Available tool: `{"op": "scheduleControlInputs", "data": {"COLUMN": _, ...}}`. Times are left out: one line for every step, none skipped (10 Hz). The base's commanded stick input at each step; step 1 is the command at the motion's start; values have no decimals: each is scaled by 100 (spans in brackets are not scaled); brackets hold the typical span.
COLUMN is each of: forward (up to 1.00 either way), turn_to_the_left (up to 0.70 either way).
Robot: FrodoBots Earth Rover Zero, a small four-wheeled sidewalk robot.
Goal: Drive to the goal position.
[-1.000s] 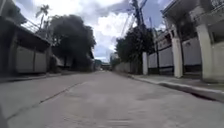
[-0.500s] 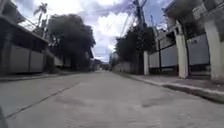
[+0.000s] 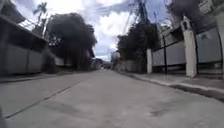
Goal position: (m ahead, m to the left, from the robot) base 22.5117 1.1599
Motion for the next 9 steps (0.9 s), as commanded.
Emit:
{"op": "scheduleControlInputs", "data": {"forward": 70, "turn_to_the_left": 0}}
{"op": "scheduleControlInputs", "data": {"forward": 70, "turn_to_the_left": 0}}
{"op": "scheduleControlInputs", "data": {"forward": 70, "turn_to_the_left": 0}}
{"op": "scheduleControlInputs", "data": {"forward": 70, "turn_to_the_left": 0}}
{"op": "scheduleControlInputs", "data": {"forward": 70, "turn_to_the_left": -10}}
{"op": "scheduleControlInputs", "data": {"forward": 70, "turn_to_the_left": -28}}
{"op": "scheduleControlInputs", "data": {"forward": 70, "turn_to_the_left": -35}}
{"op": "scheduleControlInputs", "data": {"forward": 70, "turn_to_the_left": -35}}
{"op": "scheduleControlInputs", "data": {"forward": 70, "turn_to_the_left": -35}}
